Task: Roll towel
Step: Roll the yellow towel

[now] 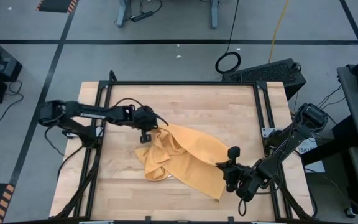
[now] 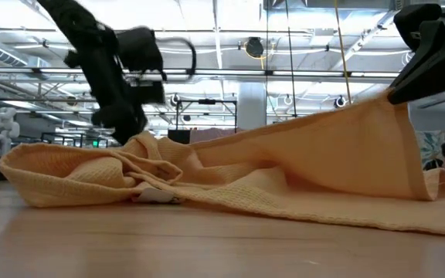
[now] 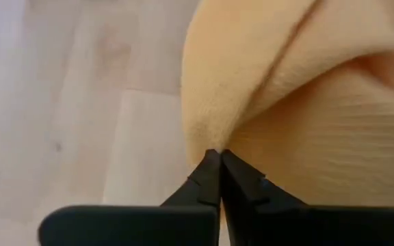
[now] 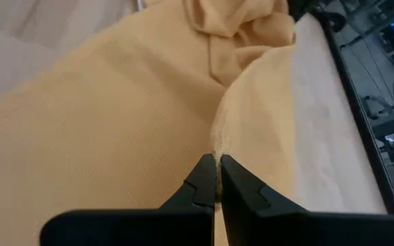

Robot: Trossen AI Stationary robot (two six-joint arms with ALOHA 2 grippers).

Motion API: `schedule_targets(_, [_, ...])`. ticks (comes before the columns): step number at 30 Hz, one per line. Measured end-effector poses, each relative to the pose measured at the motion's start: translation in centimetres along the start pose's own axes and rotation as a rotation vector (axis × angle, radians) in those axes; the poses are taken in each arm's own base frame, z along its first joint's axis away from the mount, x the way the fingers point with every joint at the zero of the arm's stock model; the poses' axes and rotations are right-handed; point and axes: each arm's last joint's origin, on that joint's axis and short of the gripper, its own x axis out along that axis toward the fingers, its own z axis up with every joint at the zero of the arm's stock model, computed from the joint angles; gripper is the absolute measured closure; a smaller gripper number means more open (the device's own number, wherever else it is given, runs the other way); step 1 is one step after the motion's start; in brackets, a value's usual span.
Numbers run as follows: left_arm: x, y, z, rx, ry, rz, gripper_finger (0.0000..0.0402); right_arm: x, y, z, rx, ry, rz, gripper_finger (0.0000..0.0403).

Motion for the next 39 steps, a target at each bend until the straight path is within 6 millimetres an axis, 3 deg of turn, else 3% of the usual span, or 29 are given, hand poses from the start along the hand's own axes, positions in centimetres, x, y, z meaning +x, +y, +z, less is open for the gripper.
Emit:
schedule_targets(3, [-3.0, -0.3, 1.2, -0.015, -0.040, 0.025, 0.0398, -0.6, -0.8, 0.0, 0.017, -0.005, -0.023, 0.0402])
schedule_targets(11, [-13.6, -2.9, 4.2, -0.004, -0.269, 0.072, 0.0400, -1.8, -3.1, 0.1, 0.078, -0.033, -0.120, 0.0402])
schedule_targets(16, [-17.2, -3.6, 5.1, -0.012, -0.351, 0.297, 0.0400, -1.3, -4.1, 0.1, 0.090, -0.023, -0.193, 0.0402])
schedule_targets(20, [-17.3, -3.5, 8.6, 0.056, -0.588, 0.409, 0.0401, -0.8, -4.8, -0.2, 0.139, 0.016, -0.226, 0.0402])
schedule_targets(23, [-15.3, -3.0, 11.2, 0.078, -0.669, 0.477, 0.0401, -0.8, -5.0, -0.6, 0.183, 0.039, -0.241, 0.0402])
schedule_targets(25, [-13.2, -2.3, 11.6, 0.086, -0.596, 0.510, 0.0401, -0.9, -5.1, -0.8, 0.206, 0.050, -0.241, 0.0402])
schedule_targets(28, [-10.9, -2.1, 10.6, 0.000, -0.450, 0.425, 0.0390, -1.1, -4.9, -1.1, 0.222, 0.083, -0.203, 0.0402])
schedule_targets(31, [-10.1, -2.9, 8.7, -0.162, -0.279, 0.265, 0.0366, -1.2, -4.7, -1.2, 0.219, 0.108, -0.169, 0.0402])
schedule_targets(34, [-9.4, -5.5, 6.6, -0.247, -0.128, 0.108, 0.0341, -1.2, -4.7, -1.2, 0.216, 0.117, -0.157, 0.0402])
schedule_targets(39, [-8.6, -10.7, 3.9, -0.288, -0.069, -0.005, 0.0304, -1.2, -4.7, -1.2, 0.214, 0.117, -0.157, 0.0403])
